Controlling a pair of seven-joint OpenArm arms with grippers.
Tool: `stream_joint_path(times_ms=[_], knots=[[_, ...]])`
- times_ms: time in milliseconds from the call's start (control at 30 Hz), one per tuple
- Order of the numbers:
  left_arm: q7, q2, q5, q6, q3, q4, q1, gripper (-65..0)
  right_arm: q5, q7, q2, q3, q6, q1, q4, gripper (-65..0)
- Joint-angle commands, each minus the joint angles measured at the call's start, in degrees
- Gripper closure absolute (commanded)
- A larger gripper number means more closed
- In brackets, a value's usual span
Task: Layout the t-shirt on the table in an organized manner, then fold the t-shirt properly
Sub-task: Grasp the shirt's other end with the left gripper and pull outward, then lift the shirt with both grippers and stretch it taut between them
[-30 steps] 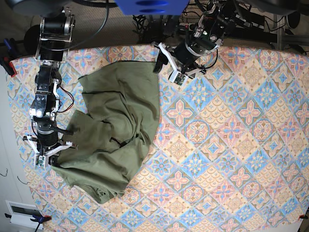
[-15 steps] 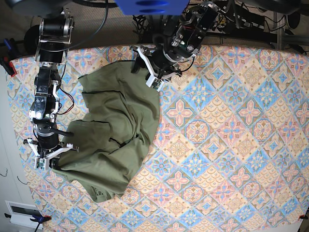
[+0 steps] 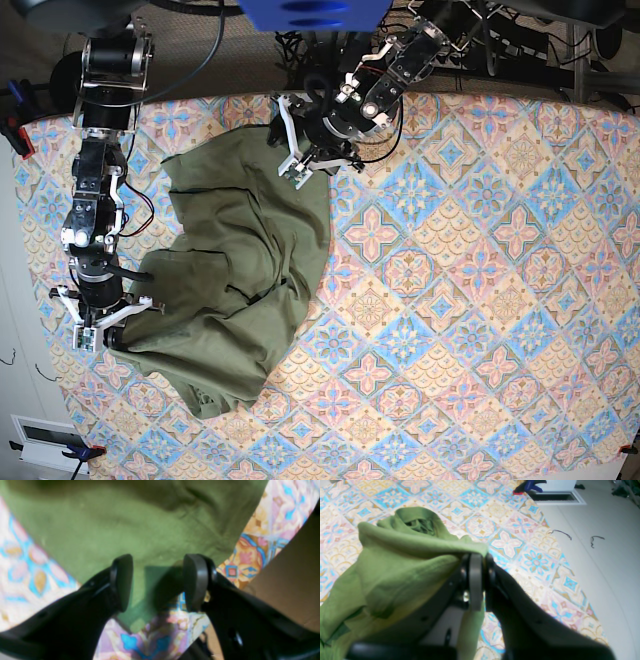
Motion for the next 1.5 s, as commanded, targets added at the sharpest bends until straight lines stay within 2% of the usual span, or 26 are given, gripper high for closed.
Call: stream_joint_path(times_ms=[0,67,167,433,500,600,700,800,1000,1133,1267,1467], knots=[[-0.3,-0.6,1.2,-0.7,0.8,0.6,-0.2,-32.2,-0.1,1.7,0.9,0.3,-0.1,1.5,1.0,-0.3],[-0.3,-2.0,2.6,-2.0,2.1,0.6,-0.8,-32.2,-0.1,1.7,0.9,0.3,-0.1,1.5,1.0,-0.3],[-0.2,-3.6,3.7,-2.3,3.5,-0.6,-1.4,-32.2,-0.1,1.7,0.9,0.2,-0.1,1.5,1.0,-0.3],[-0.6,-3.9,9.0,-2.3,4.6,-6.1,-5.3,-31.4,-0.1,1.7,0.9,0.2,-0.1,1.5,1.0,-0.3],[-0.7,-3.9,10.2,-2.3,4.6,-6.2,-5.6,-24.5,-0.1,1.7,0.9,0.2,-0.1,1.5,1.0,-0.3],[-0.7,-4.5,13.4,-2.3,4.4,-6.2,-6.8,0.0,-0.1,1.7,0.7,0.3,-0.1,1.4,1.0,-0.3],[-0.7,-6.9,15.8,-2.1,4.3,-4.7,-6.7,0.0,-0.1,1.7,0.7,0.4,-0.1,1.4,1.0,-0.3],[-0.8,-11.0,15.8,-2.1,4.0,-1.5,-6.5,0.0,-0.1,1.7,0.7,0.4,-0.1,1.3,1.0,-0.3],[-3.6,-19.4,15.7,-2.1,-7.7,5.7,-1.7,0.0,-0.1,1.7,0.7,0.4,-0.1,1.2,1.2,-0.3],[-6.6,-23.2,15.7,-2.1,-16.8,8.8,2.1,0.0,-0.1,1.7,0.7,0.2,-0.1,1.1,1.2,-0.3],[-9.4,-25.0,15.5,-2.1,-24.6,8.8,4.1,0.0,-0.1,1.7,0.7,0.1,-0.1,1.1,1.1,-0.3],[-10.0,-27.6,8.9,-2.1,-34.9,7.7,4.2,0.0,-0.1,1.5,0.7,0.2,-0.1,-0.5,1.5,-0.3]])
